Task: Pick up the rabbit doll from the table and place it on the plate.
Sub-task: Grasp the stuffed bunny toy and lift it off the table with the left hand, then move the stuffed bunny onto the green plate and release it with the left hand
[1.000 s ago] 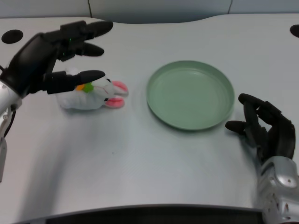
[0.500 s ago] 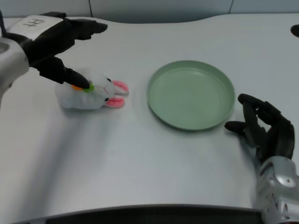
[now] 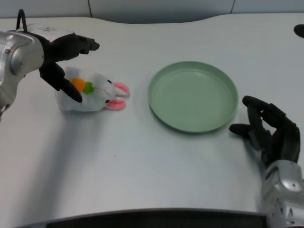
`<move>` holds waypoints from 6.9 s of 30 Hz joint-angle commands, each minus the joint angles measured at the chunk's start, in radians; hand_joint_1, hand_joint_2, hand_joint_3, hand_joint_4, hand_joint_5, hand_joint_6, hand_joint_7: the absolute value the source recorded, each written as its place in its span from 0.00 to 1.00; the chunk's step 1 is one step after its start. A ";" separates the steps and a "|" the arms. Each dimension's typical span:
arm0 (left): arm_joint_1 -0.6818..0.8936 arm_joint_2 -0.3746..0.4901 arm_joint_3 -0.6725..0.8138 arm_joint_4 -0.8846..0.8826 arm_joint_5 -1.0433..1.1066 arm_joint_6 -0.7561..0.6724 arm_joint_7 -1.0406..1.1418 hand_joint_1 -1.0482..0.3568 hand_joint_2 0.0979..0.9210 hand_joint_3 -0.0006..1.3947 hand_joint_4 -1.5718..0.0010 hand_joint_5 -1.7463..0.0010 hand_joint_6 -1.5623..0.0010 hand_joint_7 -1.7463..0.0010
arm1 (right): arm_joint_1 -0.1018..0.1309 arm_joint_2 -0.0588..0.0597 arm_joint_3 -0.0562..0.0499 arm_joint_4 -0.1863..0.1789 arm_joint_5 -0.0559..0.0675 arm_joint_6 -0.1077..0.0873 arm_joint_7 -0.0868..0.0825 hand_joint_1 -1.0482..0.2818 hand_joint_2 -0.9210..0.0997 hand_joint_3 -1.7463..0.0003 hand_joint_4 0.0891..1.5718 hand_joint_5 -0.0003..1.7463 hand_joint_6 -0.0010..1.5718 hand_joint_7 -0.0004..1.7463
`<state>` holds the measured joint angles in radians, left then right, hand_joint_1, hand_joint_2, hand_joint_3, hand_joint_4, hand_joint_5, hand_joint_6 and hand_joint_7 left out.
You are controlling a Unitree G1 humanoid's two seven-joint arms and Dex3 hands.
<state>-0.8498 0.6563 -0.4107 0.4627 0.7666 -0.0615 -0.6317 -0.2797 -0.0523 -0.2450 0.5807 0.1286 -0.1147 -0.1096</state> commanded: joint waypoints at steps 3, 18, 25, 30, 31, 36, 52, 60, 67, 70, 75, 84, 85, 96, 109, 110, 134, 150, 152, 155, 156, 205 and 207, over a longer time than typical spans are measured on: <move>-0.058 -0.047 -0.055 0.149 0.032 -0.021 0.043 0.00 0.99 0.00 1.00 1.00 0.97 1.00 | 0.018 0.008 0.002 -0.027 0.002 0.000 -0.001 0.50 0.00 0.87 0.50 0.59 0.53 0.24; -0.128 -0.176 -0.162 0.488 0.084 -0.078 0.274 0.00 1.00 0.01 1.00 1.00 0.99 1.00 | 0.044 0.019 -0.003 -0.073 0.013 0.026 -0.002 0.50 0.00 0.87 0.50 0.58 0.53 0.24; -0.134 -0.215 -0.238 0.559 0.147 -0.115 0.414 0.02 0.99 0.00 1.00 1.00 1.00 1.00 | 0.051 0.021 0.001 -0.095 0.012 0.050 -0.013 0.50 0.00 0.87 0.50 0.58 0.53 0.24; -0.128 -0.225 -0.269 0.592 0.173 -0.141 0.536 0.05 0.95 0.00 0.98 0.99 0.96 0.98 | 0.054 0.022 0.001 -0.105 0.013 0.053 -0.011 0.51 0.00 0.86 0.50 0.58 0.53 0.23; -0.125 -0.225 -0.283 0.600 0.188 -0.155 0.586 0.07 0.94 0.00 0.96 0.98 0.95 0.98 | 0.054 0.022 0.000 -0.102 0.017 0.051 -0.007 0.51 0.00 0.86 0.50 0.58 0.53 0.23; -0.129 -0.231 -0.319 0.648 0.218 -0.188 0.708 0.15 0.91 0.00 0.91 0.95 0.90 0.97 | 0.054 0.019 0.002 -0.100 0.018 0.050 -0.007 0.51 0.00 0.86 0.49 0.58 0.53 0.23; -0.181 -0.247 -0.314 0.758 0.191 -0.161 0.745 0.17 0.88 0.00 0.88 0.93 0.85 0.98 | 0.054 0.018 0.003 -0.100 0.020 0.048 -0.010 0.51 0.00 0.86 0.49 0.58 0.53 0.23; -0.203 -0.256 -0.296 0.793 0.153 -0.136 0.700 0.16 0.90 0.00 0.85 0.92 0.84 0.99 | 0.056 0.018 0.001 -0.107 0.025 0.056 -0.011 0.51 0.00 0.87 0.50 0.58 0.53 0.23; -0.203 -0.260 -0.293 0.798 0.143 -0.138 0.706 0.18 0.89 0.00 0.81 0.90 0.82 0.98 | 0.057 0.019 -0.001 -0.107 0.031 0.049 -0.007 0.51 0.00 0.87 0.50 0.58 0.54 0.23; -0.197 -0.277 -0.290 0.806 0.137 -0.123 0.721 0.24 0.89 0.00 0.78 0.90 0.79 0.98 | 0.062 0.019 0.003 -0.117 0.029 0.057 -0.007 0.51 0.00 0.87 0.50 0.58 0.53 0.22; -0.192 -0.291 -0.297 0.814 0.142 -0.108 0.750 0.31 0.88 0.00 0.72 0.89 0.73 0.97 | 0.067 0.018 0.007 -0.122 0.021 0.053 -0.012 0.51 0.00 0.87 0.50 0.57 0.53 0.22; -0.172 -0.288 -0.334 0.844 0.181 -0.123 0.958 0.52 0.93 0.00 0.73 0.29 0.59 0.61 | 0.066 0.021 -0.001 -0.119 0.037 0.047 0.000 0.52 0.00 0.87 0.50 0.57 0.54 0.22; -0.173 -0.285 -0.346 0.849 0.192 -0.122 0.972 0.52 0.94 0.00 0.73 0.27 0.61 0.57 | 0.066 0.022 -0.002 -0.120 0.037 0.051 -0.004 0.52 0.00 0.87 0.50 0.57 0.54 0.22; -0.181 -0.257 -0.410 0.880 0.249 -0.149 1.022 0.57 0.85 0.01 0.46 0.00 0.31 0.88 | 0.058 0.024 -0.004 -0.120 0.034 0.070 -0.019 0.51 0.00 0.87 0.51 0.57 0.54 0.22; -0.181 -0.240 -0.263 0.859 0.088 -0.221 0.906 0.64 0.97 0.01 0.52 0.00 0.55 0.22 | 0.054 0.019 -0.006 -0.099 0.041 0.051 0.005 0.51 0.00 0.87 0.50 0.57 0.54 0.22; -0.183 -0.238 -0.252 0.856 0.077 -0.227 0.902 0.64 0.99 0.02 0.53 0.00 0.61 0.11 | 0.052 0.018 -0.007 -0.095 0.040 0.049 0.007 0.50 0.00 0.88 0.50 0.57 0.54 0.22; -0.218 -0.127 -0.038 0.628 -0.078 -0.379 0.877 0.71 0.99 0.06 0.48 0.00 0.61 0.00 | 0.014 0.008 -0.004 -0.032 0.023 0.027 -0.001 0.50 0.00 0.87 0.51 0.58 0.55 0.22; -0.294 -0.288 -0.095 0.596 -0.019 -0.334 0.820 0.67 0.89 0.03 0.51 0.00 0.64 0.00 | 0.008 0.007 -0.003 -0.014 0.024 0.013 -0.002 0.50 0.00 0.89 0.50 0.58 0.55 0.22; -0.301 -0.308 -0.098 0.607 -0.022 -0.335 0.816 0.67 0.92 0.03 0.54 0.03 0.58 0.21 | 0.008 0.008 -0.004 -0.011 0.026 0.008 -0.001 0.50 0.00 0.88 0.50 0.58 0.55 0.22; -0.322 -0.362 -0.115 0.636 -0.016 -0.313 0.807 0.68 0.93 0.02 0.54 0.02 0.57 0.21 | 0.011 0.010 -0.002 -0.017 0.025 0.011 -0.003 0.51 0.00 0.88 0.51 0.58 0.54 0.22; -0.329 -0.377 -0.120 0.645 -0.014 -0.305 0.805 0.67 0.94 0.02 0.55 0.01 0.59 0.20 | 0.013 0.010 -0.001 -0.019 0.024 0.013 -0.003 0.51 0.00 0.87 0.51 0.58 0.54 0.22; -0.385 -0.647 -0.232 0.822 0.028 -0.204 0.761 0.61 0.98 0.01 0.51 0.00 0.60 0.17 | 0.072 0.051 0.020 -0.113 0.027 0.023 -0.001 0.52 0.00 0.86 0.49 0.58 0.53 0.21; -0.379 -0.647 -0.233 0.823 0.030 -0.208 0.776 0.61 0.98 0.01 0.51 0.00 0.60 0.17 | 0.072 0.052 0.020 -0.118 0.028 0.032 -0.005 0.52 0.00 0.86 0.49 0.58 0.53 0.21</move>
<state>-1.2156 0.0124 -0.6372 1.2835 0.7940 -0.2657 0.1372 -0.2171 -0.0052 -0.2262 0.4790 0.1571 -0.0964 -0.1124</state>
